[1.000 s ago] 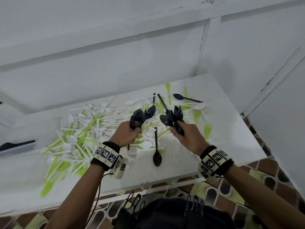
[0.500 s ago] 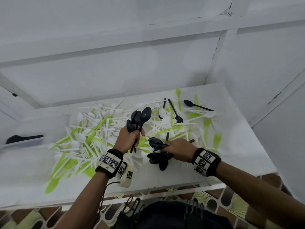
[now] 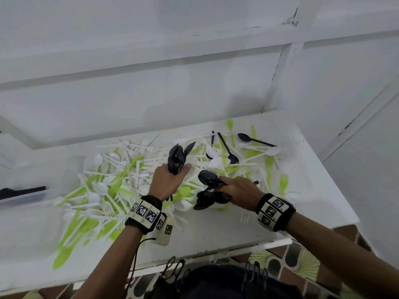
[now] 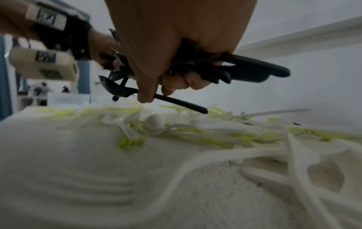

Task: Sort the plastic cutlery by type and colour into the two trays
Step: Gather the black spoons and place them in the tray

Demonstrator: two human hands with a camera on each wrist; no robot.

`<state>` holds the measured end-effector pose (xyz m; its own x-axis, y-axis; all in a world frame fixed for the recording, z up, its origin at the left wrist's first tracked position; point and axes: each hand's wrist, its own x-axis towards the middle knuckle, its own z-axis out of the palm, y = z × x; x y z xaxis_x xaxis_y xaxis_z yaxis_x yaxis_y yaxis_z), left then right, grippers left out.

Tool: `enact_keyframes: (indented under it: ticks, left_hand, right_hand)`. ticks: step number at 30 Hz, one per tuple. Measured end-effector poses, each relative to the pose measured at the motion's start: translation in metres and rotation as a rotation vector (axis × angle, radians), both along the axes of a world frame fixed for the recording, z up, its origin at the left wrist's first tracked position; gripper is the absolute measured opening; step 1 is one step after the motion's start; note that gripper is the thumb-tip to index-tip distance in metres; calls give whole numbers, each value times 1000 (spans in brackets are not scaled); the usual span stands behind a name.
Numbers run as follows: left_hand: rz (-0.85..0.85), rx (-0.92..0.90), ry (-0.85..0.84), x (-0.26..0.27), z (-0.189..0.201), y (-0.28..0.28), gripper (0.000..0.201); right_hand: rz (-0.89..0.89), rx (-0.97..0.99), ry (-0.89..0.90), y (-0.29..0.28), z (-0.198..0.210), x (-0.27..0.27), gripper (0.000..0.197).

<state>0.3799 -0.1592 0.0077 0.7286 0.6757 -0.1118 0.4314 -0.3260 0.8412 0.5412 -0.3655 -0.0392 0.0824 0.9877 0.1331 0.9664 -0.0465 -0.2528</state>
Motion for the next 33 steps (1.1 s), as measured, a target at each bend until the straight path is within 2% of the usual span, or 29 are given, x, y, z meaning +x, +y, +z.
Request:
enact_keyframes:
  ticks: [3,7,10,15,19,23,25,27,29,31,33]
  left_hand:
    - [33,86,49,6,-5,9,65]
    - [-27,79,45,13,-9,22,72]
    - [-82,67,43,19,-6,28,67]
    - [-138,-7,19,34,-7,36,62]
    - [-212,-17,22,46,-9,41,63]
    - [-319,47,78,70,-9,46,45]
    - [-343,99,102,88,-12,49,48]
    - [-375,211,152,106,-11,50,53]
    - [-439,331,213,124,-9,52,47]
    - [-495,423,269,137,-6,53,44]
    - [-493,434,296,144,-4,49,48]
  right_hand:
    - [-83,60,111,2,10,-1,26]
    - [-298,109,210,8,13,0,26]
    - [-478,208,309,15,18,-1,20]
    - [-825,273,410,25,25,9,25]
    - [-963,305,535,29,34,26,25]
    - [-1038,235,519,26,34,38,41]
    - [-1034,225,497,23,33,42,40]
    - [-1021,238,565,20,31,48,33]
    - [-1001,213,608,17,30,55,28]
    - [-1009,161,573,17,30,61,31]
    - [-1015,120,511,22,33,69,35]
